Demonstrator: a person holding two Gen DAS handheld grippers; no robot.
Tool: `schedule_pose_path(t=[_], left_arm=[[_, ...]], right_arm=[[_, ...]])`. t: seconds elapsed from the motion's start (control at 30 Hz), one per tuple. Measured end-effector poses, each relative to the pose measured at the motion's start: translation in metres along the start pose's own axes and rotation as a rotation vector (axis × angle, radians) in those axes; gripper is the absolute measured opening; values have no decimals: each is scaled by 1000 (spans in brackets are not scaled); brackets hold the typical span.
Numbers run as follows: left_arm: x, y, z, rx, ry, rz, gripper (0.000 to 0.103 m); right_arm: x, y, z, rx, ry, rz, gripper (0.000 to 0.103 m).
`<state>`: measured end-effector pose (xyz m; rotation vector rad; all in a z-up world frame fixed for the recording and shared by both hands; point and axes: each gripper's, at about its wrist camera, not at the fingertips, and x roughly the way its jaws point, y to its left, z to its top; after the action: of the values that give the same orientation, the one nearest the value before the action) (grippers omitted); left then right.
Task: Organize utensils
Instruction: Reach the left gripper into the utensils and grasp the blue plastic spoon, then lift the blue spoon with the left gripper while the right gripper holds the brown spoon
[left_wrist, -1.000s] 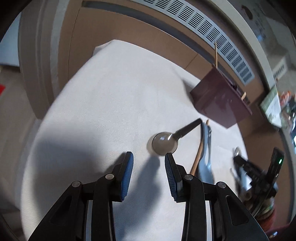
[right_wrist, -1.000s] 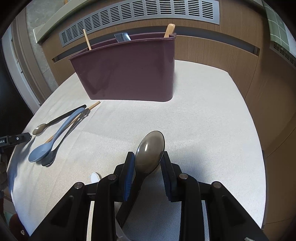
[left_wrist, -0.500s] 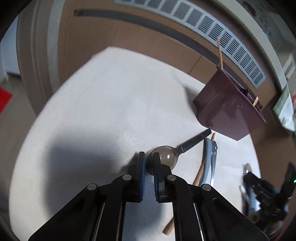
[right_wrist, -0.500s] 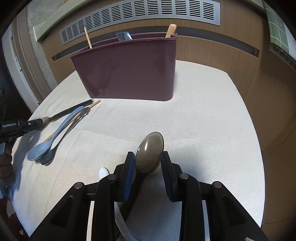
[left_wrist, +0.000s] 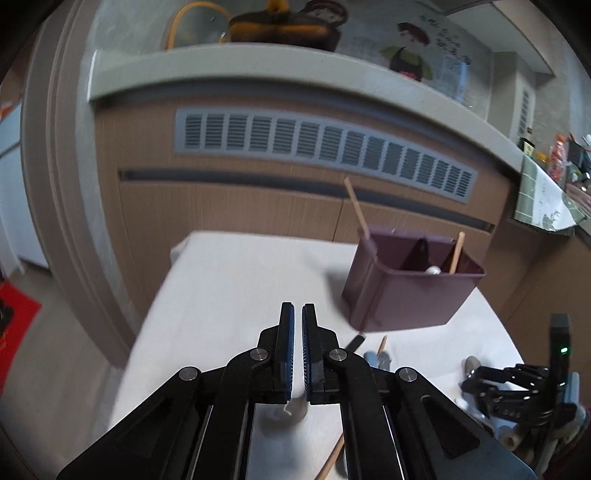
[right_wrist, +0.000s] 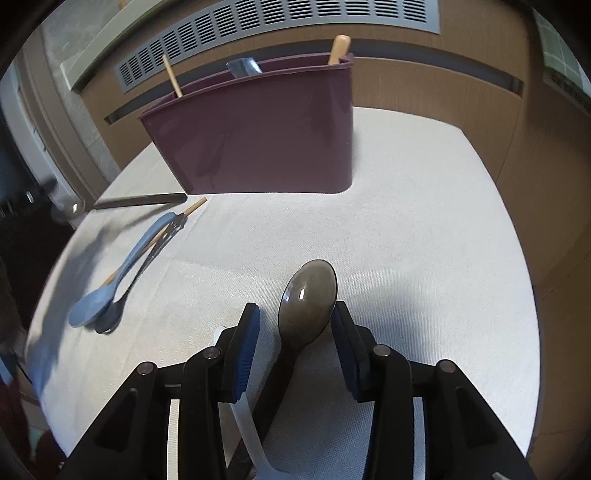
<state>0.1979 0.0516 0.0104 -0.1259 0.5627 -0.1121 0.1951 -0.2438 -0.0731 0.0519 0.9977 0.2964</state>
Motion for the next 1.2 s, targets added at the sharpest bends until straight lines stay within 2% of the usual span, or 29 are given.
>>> schedule_pose_path(t=[0.17,0.23,0.27,0.47,0.53,0.57,0.6,0.63,0.8,1.03,1.2], left_arm=[[-10,-12,13,48,-33,-4,4],[-11,-13,14,49,-21,-11,4],[-10,-12,13,45,-5,-21,4],[24,-3,-19,44,184,-145,8],[37,-7,-29,45,258,-200,16],[44,-12,-34,48,290,-224,25],[50,-18,-39,56,315,-243,30],[55,-25,-42,68,329,-250,31],[81,-56,-55,142,378,-187,31],[99,-64,-58,162,418,-136,30],[107,-61,-55,142,418,-114,20]], right_arm=[[8,15,7,-51,13,-96,37],[10,15,11,-48,9,-114,30],[10,15,12,-43,6,-115,30],[-10,6,6,-12,-69,-88,29],[-21,3,4,-3,-95,-72,29],[-25,1,4,0,-106,-67,29],[-28,0,5,1,-112,-65,29],[-30,0,5,-1,-118,-68,29],[-30,2,8,-4,-121,-62,29],[-30,0,5,0,-130,-67,29],[-30,-2,3,6,-133,-66,29]])
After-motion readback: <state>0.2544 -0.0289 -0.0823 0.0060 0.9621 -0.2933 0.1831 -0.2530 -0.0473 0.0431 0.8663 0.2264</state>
